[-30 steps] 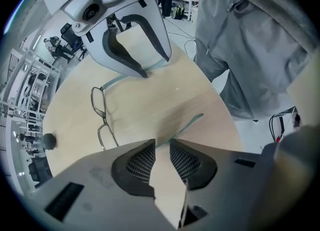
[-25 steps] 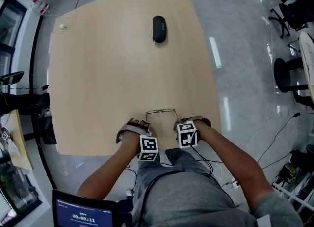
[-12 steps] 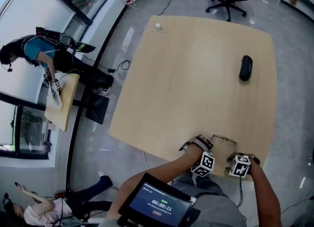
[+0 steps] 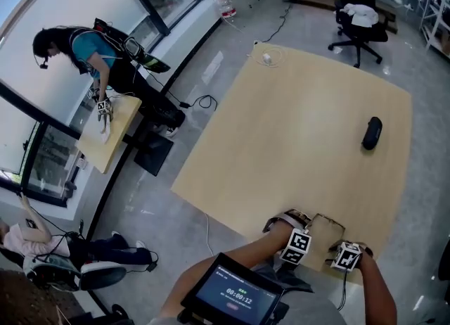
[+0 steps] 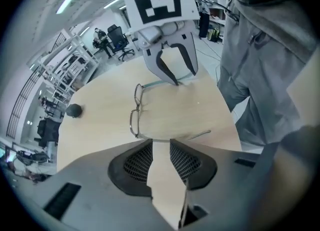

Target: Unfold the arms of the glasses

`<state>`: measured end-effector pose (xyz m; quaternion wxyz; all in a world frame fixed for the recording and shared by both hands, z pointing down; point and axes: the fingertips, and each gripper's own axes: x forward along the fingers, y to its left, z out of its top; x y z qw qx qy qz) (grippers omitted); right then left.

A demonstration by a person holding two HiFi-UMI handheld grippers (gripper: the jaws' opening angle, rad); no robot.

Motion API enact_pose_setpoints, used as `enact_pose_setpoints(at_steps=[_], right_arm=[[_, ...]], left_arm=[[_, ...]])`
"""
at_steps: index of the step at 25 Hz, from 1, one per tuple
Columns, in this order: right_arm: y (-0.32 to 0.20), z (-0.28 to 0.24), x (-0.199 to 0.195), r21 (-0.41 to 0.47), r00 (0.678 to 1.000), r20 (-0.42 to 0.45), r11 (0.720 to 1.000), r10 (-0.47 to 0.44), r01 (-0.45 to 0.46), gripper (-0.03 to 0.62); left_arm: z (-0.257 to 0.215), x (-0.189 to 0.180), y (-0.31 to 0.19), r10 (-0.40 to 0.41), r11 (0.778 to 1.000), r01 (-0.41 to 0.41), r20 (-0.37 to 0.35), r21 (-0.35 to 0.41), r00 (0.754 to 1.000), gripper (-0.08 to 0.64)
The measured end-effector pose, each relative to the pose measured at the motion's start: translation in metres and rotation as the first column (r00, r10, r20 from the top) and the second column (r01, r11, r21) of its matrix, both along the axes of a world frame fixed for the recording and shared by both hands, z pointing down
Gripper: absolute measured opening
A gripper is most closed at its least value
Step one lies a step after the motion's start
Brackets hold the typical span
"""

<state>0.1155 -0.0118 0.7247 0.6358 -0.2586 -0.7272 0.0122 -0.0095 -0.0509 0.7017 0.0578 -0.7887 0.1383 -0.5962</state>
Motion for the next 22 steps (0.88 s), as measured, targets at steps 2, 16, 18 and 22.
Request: enact_pose_setpoints(at_steps=[2,16,18,22], right_arm=[[0.001,-0.008,-0.002,-0.003,1.0,-0.005,1.0,-0.006,0.006,0.188],[-0.017,-0.072,-0.036,-0.043,0.939,0.246,0.97,0.241,-0.238,0.187],[-0.025,-0.087,-0.047,-0.044,0.908,0.302,0.955,0.291,-0.292,0.187],[-0.047,-0.128,-0.057,-0.044,0.813,0.431,0.91,0.39,-0.413,0.187]], left_arm=[[-0.015,-0.006,0.0,-0.084,0.996,0.085,-0.069,0.001,0.994,0.086],[-0.15,-0.123,0.028,-0.666,0.634,0.771,-0.542,-0.05,0.513,0.084],[-0.169,-0.143,0.036,-0.67,0.588,0.808,-0.583,-0.04,0.459,0.084],[-0.211,-0.161,0.048,-0.641,0.518,0.855,-0.674,-0.025,0.368,0.071]])
